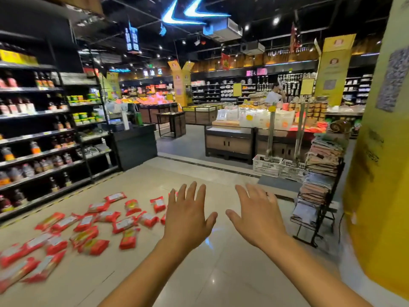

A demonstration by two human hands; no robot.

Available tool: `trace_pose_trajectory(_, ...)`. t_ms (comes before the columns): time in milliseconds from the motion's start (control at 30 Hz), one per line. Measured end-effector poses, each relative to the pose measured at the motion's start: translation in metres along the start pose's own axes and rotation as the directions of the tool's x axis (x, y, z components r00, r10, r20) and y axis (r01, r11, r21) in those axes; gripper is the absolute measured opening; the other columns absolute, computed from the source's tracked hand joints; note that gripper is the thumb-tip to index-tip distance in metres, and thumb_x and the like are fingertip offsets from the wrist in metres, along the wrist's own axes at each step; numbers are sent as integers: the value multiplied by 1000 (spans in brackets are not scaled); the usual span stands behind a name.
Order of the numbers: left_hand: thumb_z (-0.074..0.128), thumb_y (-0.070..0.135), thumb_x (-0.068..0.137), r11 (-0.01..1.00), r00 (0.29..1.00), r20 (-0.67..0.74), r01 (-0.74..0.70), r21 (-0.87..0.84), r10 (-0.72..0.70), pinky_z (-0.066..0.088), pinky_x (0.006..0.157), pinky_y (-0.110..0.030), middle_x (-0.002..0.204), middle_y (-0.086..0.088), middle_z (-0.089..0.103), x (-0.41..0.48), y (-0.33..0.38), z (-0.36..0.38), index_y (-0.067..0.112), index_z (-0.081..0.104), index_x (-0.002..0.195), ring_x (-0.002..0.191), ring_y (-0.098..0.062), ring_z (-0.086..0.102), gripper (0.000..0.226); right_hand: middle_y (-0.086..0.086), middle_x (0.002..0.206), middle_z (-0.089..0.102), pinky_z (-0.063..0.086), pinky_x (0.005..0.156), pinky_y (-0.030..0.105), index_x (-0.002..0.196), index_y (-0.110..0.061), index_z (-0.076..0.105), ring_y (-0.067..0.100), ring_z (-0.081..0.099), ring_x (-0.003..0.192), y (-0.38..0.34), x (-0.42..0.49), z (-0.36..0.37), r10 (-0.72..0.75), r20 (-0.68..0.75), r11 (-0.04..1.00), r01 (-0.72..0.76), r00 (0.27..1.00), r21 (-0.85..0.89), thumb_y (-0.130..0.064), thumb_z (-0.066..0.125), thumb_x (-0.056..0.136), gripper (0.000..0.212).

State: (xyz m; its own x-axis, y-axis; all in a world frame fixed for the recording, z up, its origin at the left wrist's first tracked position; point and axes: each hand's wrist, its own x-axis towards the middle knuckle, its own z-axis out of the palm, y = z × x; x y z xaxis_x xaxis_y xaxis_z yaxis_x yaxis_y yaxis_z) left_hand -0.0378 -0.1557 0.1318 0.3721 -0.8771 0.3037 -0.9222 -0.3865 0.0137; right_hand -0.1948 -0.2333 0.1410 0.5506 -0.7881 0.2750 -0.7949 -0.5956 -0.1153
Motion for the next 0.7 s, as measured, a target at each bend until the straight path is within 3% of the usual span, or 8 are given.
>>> trace_pose_trajectory(200, 33, 71, 101, 980, 982, -7, 191, 61, -191, 2, 127, -51, 174, -1, 6, 1, -33, 19, 30, 8, 165, 160, -29, 6, 80, 3, 171, 12, 9, 127, 49, 161, -29, 12, 26, 13, 157, -22, 41, 21, -172, 69, 980, 164, 983, 109, -62, 34, 102, 71)
trace_pose_trajectory(433, 35, 68, 101, 922, 926, 10, 376, 87, -378, 5, 129, -53, 174, -1, 5, -6, -79, 25, 31, 7, 165, 161, -28, 3, 79, 1, 169, 20, 14, 125, 48, 159, -31, 19, 24, 19, 155, -66, 83, 55, -335, 81, 929, 315, 939, 195, -62, 38, 101, 68)
trace_pose_trajectory(700, 37, 66, 101, 855, 859, 3, 509, 104, -512, 5, 129, -53, 174, -2, 6, -1, -164, 42, 29, 6, 165, 160, -27, 3, 80, 2, 167, 25, 17, 124, 47, 159, -28, 21, 24, 21, 154, -150, 132, 96, -497, 96, 857, 471, 862, 206, -60, 37, 100, 69)
